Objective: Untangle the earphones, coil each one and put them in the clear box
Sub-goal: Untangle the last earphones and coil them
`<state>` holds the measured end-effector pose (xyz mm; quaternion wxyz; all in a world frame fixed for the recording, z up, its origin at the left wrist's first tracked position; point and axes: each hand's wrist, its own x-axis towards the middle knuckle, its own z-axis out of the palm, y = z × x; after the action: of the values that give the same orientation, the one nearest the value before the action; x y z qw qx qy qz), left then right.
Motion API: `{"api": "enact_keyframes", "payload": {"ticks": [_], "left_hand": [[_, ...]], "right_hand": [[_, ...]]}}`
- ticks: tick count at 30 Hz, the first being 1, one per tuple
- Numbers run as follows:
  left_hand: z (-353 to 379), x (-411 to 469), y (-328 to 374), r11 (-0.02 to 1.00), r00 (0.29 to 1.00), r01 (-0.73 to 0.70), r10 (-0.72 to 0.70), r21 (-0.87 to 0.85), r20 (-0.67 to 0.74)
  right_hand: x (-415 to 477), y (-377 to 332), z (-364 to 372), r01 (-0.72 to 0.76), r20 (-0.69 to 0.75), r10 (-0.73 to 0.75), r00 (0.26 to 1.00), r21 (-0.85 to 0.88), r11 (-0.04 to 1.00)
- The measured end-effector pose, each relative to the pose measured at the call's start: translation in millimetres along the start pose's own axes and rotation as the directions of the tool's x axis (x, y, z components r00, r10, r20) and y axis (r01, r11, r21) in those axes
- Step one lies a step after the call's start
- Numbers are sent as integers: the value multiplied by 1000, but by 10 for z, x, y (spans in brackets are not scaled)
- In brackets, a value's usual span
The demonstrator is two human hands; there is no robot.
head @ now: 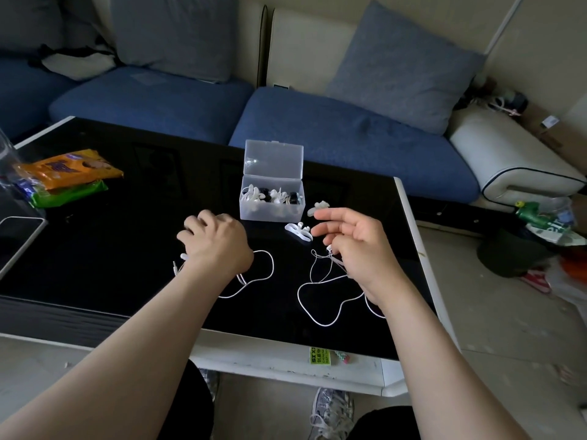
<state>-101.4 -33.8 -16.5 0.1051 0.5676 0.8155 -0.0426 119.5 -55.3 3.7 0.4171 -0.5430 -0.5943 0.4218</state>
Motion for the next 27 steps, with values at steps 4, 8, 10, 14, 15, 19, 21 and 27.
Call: {"api": "enact_keyframes", "payload": {"ticks": [4,8,10,14,15,19,21,27], "left_hand": [[-37,-54,197,849,861,-473,502,-236,80],[15,-200,459,511,618,-471,773,-719,144],[59,-182,573,498,653,-371,740,-784,161],[105,-58,669,618,808,-214,547,-757,217],[147,12,685,662,846,-256,506,-704,168],[253,148,731,795,928,-342,371,-500,-45],[264,124,801,808,933,-351,343,-474,-107],[324,82,980,832,911,-403,402,-381,-87]], "right_hand": [[-12,58,-27,29,22,-30,999,45,999],[-12,74,-18,77,6,-79,997,150,986],[18,98,-60,87,-40,-82,996,142,986],[78,364,-348,-35,-221,-18,975,-231,972],[71,453,-449,-120,-249,36,968,-331,936],[7,819,-739,-375,-270,265,926,-561,738],[0,953,-796,-406,-254,317,914,-584,703],[49,1259,-858,-446,-304,339,890,-729,519]]}}
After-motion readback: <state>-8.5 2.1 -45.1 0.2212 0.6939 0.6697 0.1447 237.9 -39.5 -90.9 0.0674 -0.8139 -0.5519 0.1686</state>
